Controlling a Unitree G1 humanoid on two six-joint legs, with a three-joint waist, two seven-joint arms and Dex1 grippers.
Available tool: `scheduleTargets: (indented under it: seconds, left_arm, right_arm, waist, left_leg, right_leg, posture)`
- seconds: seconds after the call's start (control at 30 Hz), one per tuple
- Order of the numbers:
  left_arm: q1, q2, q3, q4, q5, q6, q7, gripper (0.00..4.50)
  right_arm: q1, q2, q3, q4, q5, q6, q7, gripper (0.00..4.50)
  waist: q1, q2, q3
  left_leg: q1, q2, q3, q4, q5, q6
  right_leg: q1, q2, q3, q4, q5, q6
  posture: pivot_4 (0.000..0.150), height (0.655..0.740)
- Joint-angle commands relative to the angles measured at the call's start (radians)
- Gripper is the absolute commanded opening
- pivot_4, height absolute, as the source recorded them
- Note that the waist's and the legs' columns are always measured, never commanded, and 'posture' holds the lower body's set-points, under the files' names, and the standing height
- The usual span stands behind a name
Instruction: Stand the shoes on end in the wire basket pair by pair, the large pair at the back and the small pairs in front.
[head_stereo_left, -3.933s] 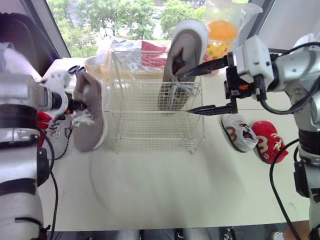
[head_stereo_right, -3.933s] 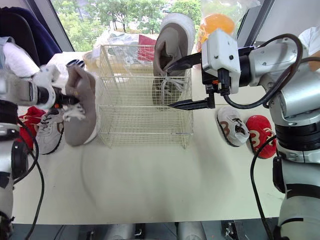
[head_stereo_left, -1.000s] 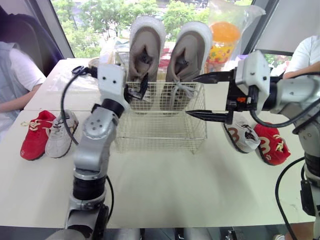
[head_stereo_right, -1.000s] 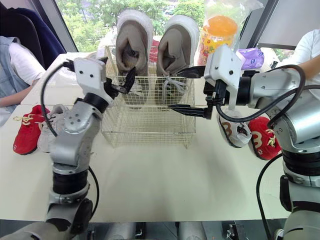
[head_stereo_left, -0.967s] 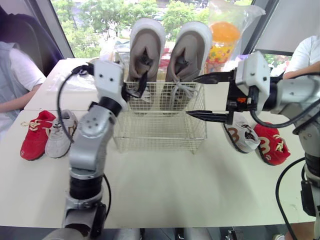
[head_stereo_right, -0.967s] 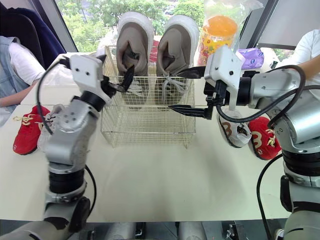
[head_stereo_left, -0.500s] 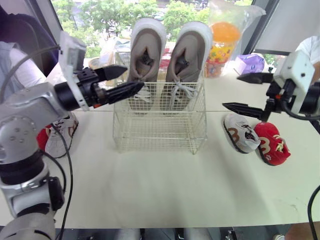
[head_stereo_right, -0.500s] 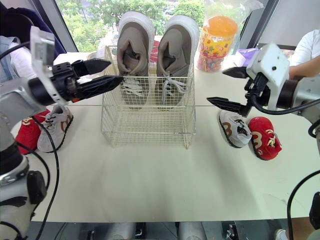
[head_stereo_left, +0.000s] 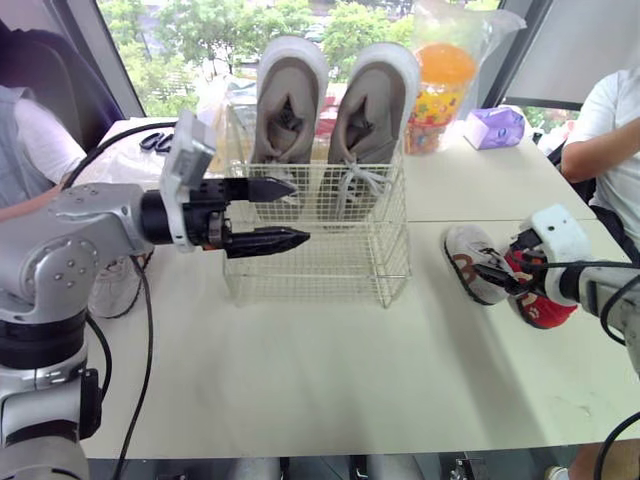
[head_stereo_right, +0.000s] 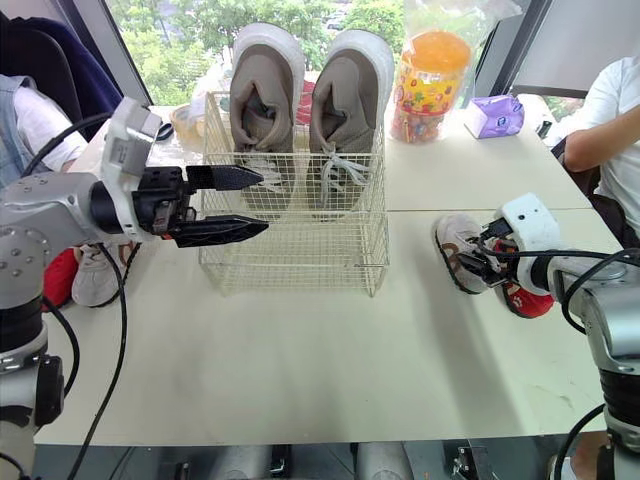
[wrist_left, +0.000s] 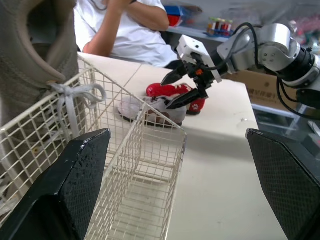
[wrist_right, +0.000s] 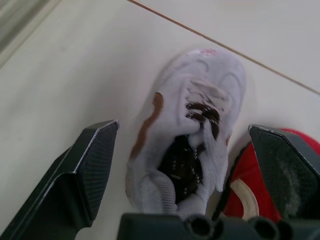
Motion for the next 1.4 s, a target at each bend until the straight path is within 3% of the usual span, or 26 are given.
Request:
scheduleTargets:
  seconds: [0.03,0.4,0.5,0.67,0.77,1.0,1.1,1.23,1.4]
  left_arm:
    - [0.015,0.016,0.006,-0.016,0.0,-0.031,-0.008,4.47]
    - [0.047,0.031,0.012,-0.05,-0.018,-0.043,-0.001,4.47]
    - [0.048,0.028,0.012,-0.054,-0.013,-0.046,0.008,4.5]
    - [0.046,0.028,0.009,-0.05,-0.008,-0.051,0.018,4.5]
    - [0.035,0.027,0.006,-0.029,0.01,-0.068,0.019,4.5]
    - [-0.064,0.008,0.031,0.082,-0.015,-0.057,0.04,4.5]
    - [-0.126,0.01,0.041,0.156,-0.037,-0.038,0.03,4.5]
    - [-0.205,0.015,0.04,0.247,-0.047,-0.025,0.0,4.5]
    - [-0.279,0.03,0.03,0.312,-0.056,0.003,-0.048,4.5]
  right_arm:
    - [-0.026,0.041,-0.044,0.033,0.009,0.032,-0.028,4.5]
    - [-0.062,0.089,0.009,0.164,0.006,0.062,-0.023,4.5]
    - [-0.073,0.084,0.012,0.169,0.001,0.044,-0.023,3.64]
    - [-0.088,0.072,-0.001,0.142,0.008,0.045,-0.019,1.35]
    - [-0.111,0.046,-0.018,0.103,0.002,-0.002,-0.01,0.51]
    - [-0.345,-0.014,-0.116,0.131,-0.087,-0.288,-0.115,0.44]
    - [-0.536,0.01,-0.145,0.093,-0.026,-0.421,-0.095,0.44]
    - [-0.575,0.015,-0.006,-0.062,0.013,-0.563,0.091,0.44]
    - [-0.512,-0.006,0.183,-0.136,-0.112,-0.811,0.243,0.44]
  waist:
    - [0.0,0.0,0.0]
    - [0.002,0.0,0.0]
    - [0.002,0.0,0.0]
    - [0.001,0.0,0.0]
    - [0.001,0.0,0.0]
    - [0.0,0.003,0.001]
    - [-0.005,0.003,0.002]
    - [-0.016,0.003,0.001]
    - [-0.018,0.002,0.001]
  left_leg:
    - [0.0,0.0,0.0,0.0,0.0,0.0]
    - [0.0,0.0,0.0,0.0,0.0,0.0]
    - [0.0,0.0,0.0,0.0,0.0,0.0]
    - [0.0,0.0,0.0,0.0,0.0,0.0]
    - [0.0,0.0,0.0,0.0,0.0,0.0]
    - [-0.001,0.0,0.001,-0.001,0.0,0.0]
    - [-0.001,0.0,0.001,-0.002,0.0,0.0]
    - [-0.002,0.0,0.0,-0.002,0.0,0.0]
    - [-0.002,0.0,0.001,-0.001,0.0,0.0]
  right_leg:
    - [0.0,0.0,0.0,0.0,0.0,0.0]
    - [0.0,0.0,0.0,0.0,0.0,0.001]
    - [0.0,0.0,0.0,0.0,0.0,0.001]
    - [0.0,0.0,0.0,0.0,0.001,0.001]
    - [0.0,0.0,0.0,0.0,0.001,0.002]
    - [-0.002,0.001,0.001,0.0,0.001,0.003]
    - [-0.002,0.001,0.001,0.0,0.001,0.004]
    - [-0.003,0.001,0.001,0.0,0.001,0.004]
    - [-0.002,0.0,0.001,-0.001,0.001,0.005]
  posture:
    - [0.15,0.74]
    - [0.15,0.74]
    - [0.15,0.74]
    - [0.15,0.74]
    - [0.15,0.74]
    - [0.15,0.74]
    - [0.15,0.74]
    - [0.15,0.74]
    - [0.15,0.74]
